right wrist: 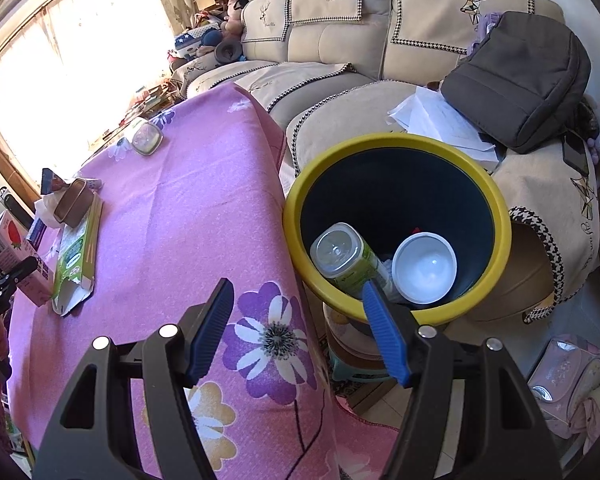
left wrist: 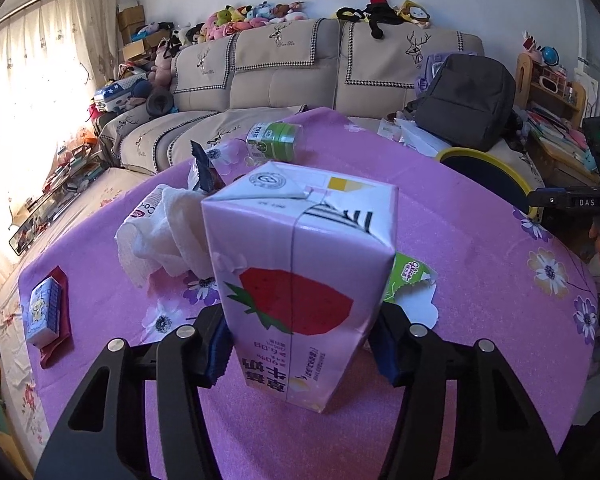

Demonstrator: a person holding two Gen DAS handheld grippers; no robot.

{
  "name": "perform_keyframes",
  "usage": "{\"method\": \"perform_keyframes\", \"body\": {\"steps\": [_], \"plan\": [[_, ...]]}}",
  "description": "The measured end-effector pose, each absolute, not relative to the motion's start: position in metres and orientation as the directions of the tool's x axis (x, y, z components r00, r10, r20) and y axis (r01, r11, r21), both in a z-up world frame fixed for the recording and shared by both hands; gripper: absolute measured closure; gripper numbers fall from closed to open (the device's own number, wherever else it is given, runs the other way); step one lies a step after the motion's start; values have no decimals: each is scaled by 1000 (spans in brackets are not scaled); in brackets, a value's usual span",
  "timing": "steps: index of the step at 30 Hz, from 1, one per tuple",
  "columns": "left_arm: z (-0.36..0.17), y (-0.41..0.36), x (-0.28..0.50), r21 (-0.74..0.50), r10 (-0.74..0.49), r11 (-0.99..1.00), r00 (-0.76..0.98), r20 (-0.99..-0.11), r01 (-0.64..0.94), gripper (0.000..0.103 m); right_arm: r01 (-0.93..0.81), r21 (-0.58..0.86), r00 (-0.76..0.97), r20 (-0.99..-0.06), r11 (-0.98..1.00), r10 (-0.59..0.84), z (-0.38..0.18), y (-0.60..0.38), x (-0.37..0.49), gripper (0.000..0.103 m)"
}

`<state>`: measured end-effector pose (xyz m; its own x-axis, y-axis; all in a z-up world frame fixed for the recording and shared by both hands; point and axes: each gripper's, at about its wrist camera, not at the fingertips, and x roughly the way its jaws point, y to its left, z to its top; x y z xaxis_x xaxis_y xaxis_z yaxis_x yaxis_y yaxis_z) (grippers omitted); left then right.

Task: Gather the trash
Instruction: 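Carry the milk carton over the bin and open the left tool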

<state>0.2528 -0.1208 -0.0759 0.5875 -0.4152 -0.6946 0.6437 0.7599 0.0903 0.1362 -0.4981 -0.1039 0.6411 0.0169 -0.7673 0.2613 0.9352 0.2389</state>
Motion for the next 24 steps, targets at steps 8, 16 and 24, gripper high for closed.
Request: {"method": "perform_keyframes", "body": {"steps": [8,16,24], "plan": [[-49,-127,217,101,-426,748,592,-685,655,46,263,258,673,-739,929,15,-94,-497,120,39],[-23,-174,193,98,-472,687,544,-694,720,46,296,256,705,-709,920,-30,-81,-505,88,39],[-7,-278,185,101,-556,552,456,-695,828,46,383,274,721,-686,882,-100,-80,-547,52,39]]}}
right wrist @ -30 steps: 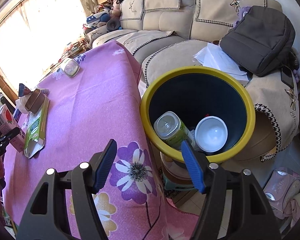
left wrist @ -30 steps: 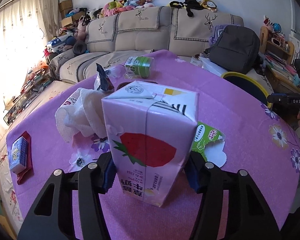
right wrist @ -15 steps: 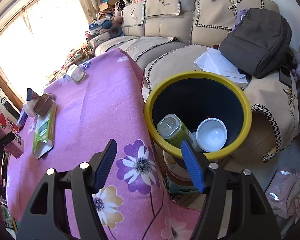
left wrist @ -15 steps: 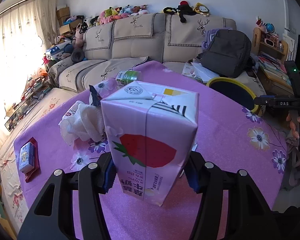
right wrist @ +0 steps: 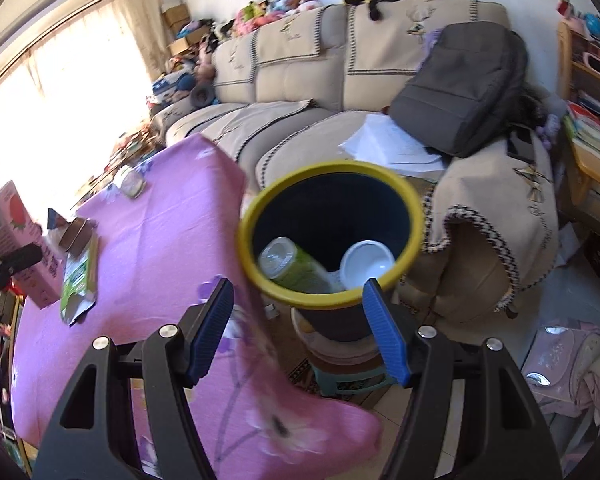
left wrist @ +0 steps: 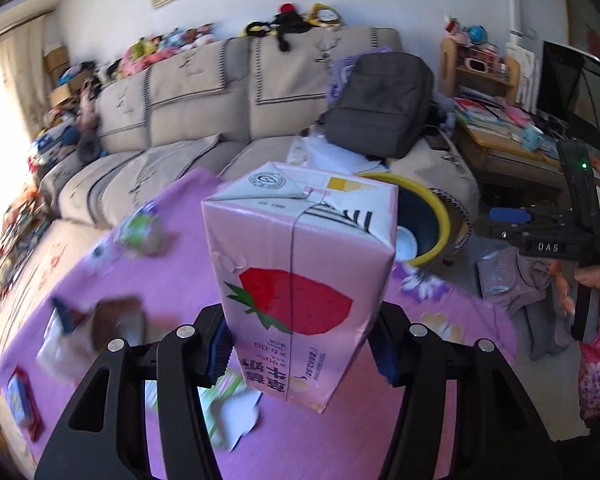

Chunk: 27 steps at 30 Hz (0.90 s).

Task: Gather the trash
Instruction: 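Carry the milk carton over the bin and open the left tool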

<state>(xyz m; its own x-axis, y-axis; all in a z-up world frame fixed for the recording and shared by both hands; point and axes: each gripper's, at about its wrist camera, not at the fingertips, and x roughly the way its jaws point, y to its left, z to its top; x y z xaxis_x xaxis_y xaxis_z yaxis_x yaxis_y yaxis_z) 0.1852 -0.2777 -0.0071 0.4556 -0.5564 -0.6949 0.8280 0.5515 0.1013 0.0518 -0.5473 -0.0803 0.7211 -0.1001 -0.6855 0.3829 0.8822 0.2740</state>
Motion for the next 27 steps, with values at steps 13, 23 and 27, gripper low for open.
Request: {"method": "perform_keyframes", "body": {"steps": [13,23,27], "plan": [[-59,-512,210,88,-549,383,303,-779,920,46,478,329,693,-711,815,-119,-107,-614,18,39],[-115,-579,252,96,-442,464,324,-836,881,34,479,354,680,-728,803,-85,-124,-623,19,37],[-106,-567,259,89,-464,498,352,-813,862,29,471,353,682,-727,809,-80,-123,-619,21,37]]}}
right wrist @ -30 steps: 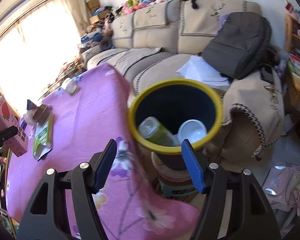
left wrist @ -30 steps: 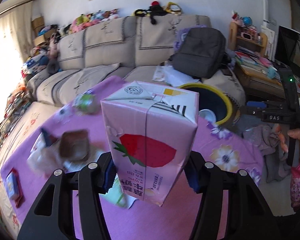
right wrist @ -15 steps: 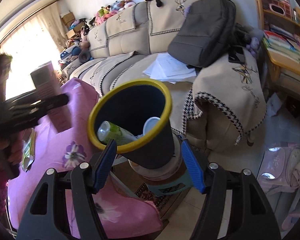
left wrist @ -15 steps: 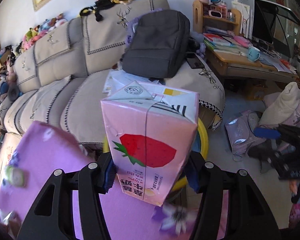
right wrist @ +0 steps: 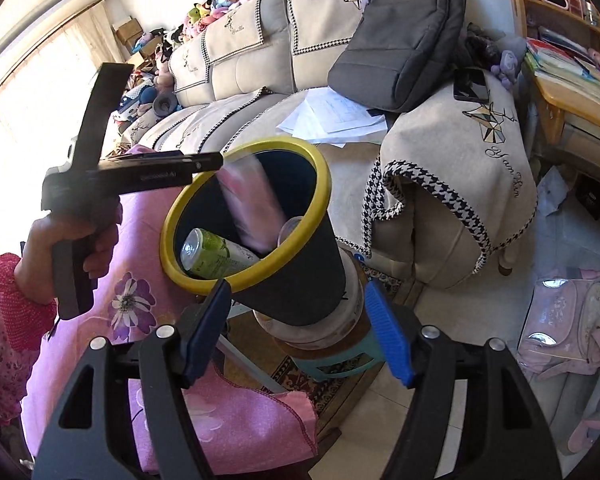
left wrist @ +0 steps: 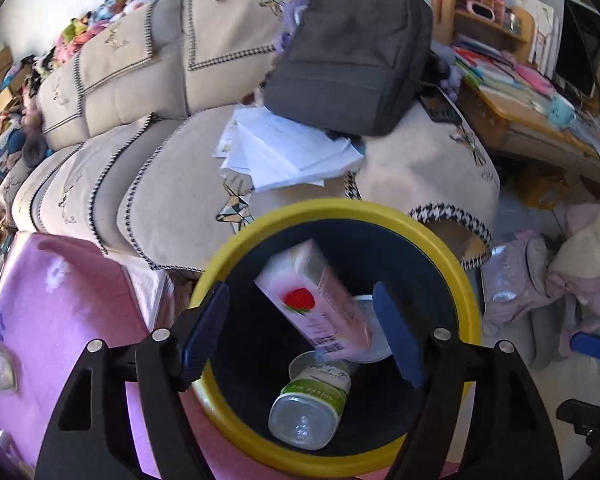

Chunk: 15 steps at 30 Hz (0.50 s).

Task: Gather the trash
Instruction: 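Carry the milk carton over the bin and open the left tool, then reach the right tool to the small brown plastic basket and grasp it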

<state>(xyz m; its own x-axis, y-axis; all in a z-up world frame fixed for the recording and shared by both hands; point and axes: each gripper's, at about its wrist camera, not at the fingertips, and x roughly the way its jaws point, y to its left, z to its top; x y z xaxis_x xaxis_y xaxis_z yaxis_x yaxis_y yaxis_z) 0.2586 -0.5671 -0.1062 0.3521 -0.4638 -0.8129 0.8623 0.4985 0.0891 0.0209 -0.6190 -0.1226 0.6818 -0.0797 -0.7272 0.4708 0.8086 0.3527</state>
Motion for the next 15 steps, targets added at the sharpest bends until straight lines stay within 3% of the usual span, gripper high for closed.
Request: {"method": "perform_keyframes", "body": {"steps": [9,15], "plan": [[-37,-446,212,104,-539,629,529,-655,770,20,417,326,680,-731,848,-53,-117,-595,39,36],[-8,-325,174,35,-521,741,607,-599,671,15,305,295,683,-730,906,8,-104,-552,77,36]]}}
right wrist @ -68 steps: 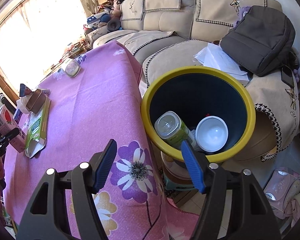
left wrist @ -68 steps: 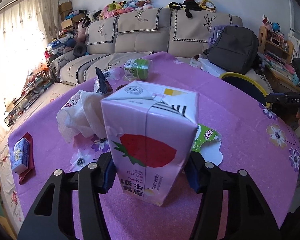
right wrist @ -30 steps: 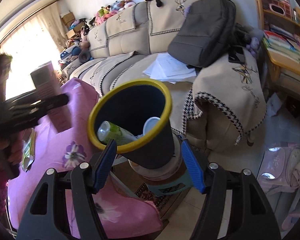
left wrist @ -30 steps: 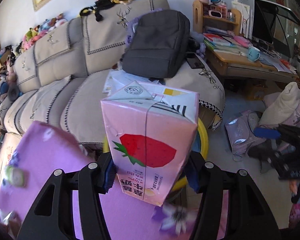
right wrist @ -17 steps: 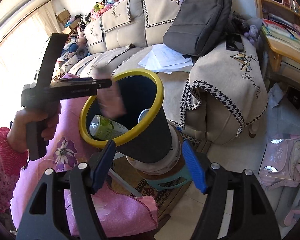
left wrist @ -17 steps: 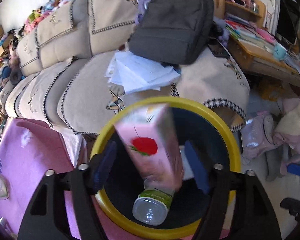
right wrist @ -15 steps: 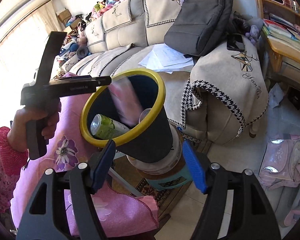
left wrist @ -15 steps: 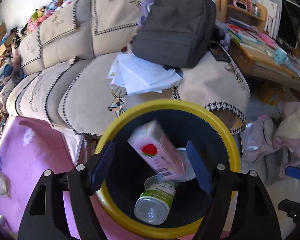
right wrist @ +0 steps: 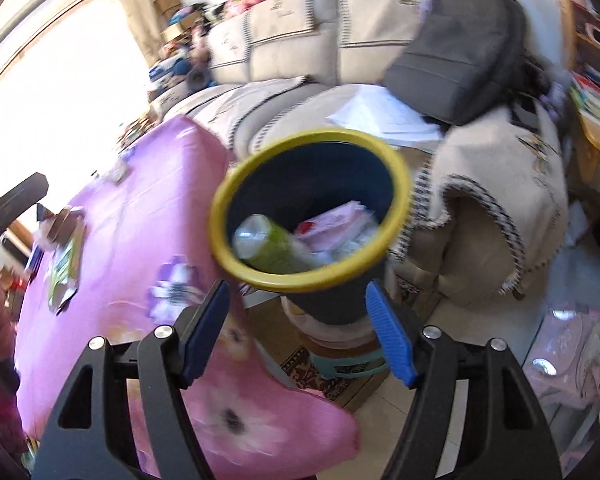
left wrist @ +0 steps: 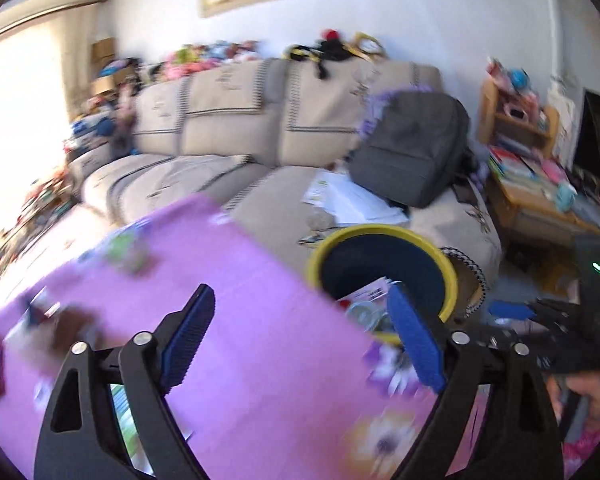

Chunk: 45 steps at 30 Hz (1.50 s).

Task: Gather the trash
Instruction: 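Reach the right tool to the small brown plastic basket and grasp it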

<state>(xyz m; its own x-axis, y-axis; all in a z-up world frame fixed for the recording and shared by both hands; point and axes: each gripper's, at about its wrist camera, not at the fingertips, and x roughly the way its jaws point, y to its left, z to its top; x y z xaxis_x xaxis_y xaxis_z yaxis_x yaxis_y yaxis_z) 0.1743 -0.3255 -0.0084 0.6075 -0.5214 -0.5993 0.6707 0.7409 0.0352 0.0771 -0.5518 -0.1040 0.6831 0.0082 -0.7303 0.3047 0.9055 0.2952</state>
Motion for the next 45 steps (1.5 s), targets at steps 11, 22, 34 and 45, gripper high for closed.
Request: {"method": "perform_keyframes", "body": {"steps": [11,22,34,45], "plan": [[-15,-125,146,-7,-248,954,774,-583,301,14,-93,251,658,-711,964,249,-67,-405,197,36],[-31,-39,128,-50,-152,987,799,-582,152,13,-190,194,602,-751,962,270,-58,-302,326,54],[-35,-33,119,-67,-162,986,798,-581,151,13,-144,155,535,-819,977,209,-82,-287,370,63],[-37,-46,114,-55,-165,985,799,-579,164,13,-125,245,595,-757,961,271,-59,-309,330,94]]}}
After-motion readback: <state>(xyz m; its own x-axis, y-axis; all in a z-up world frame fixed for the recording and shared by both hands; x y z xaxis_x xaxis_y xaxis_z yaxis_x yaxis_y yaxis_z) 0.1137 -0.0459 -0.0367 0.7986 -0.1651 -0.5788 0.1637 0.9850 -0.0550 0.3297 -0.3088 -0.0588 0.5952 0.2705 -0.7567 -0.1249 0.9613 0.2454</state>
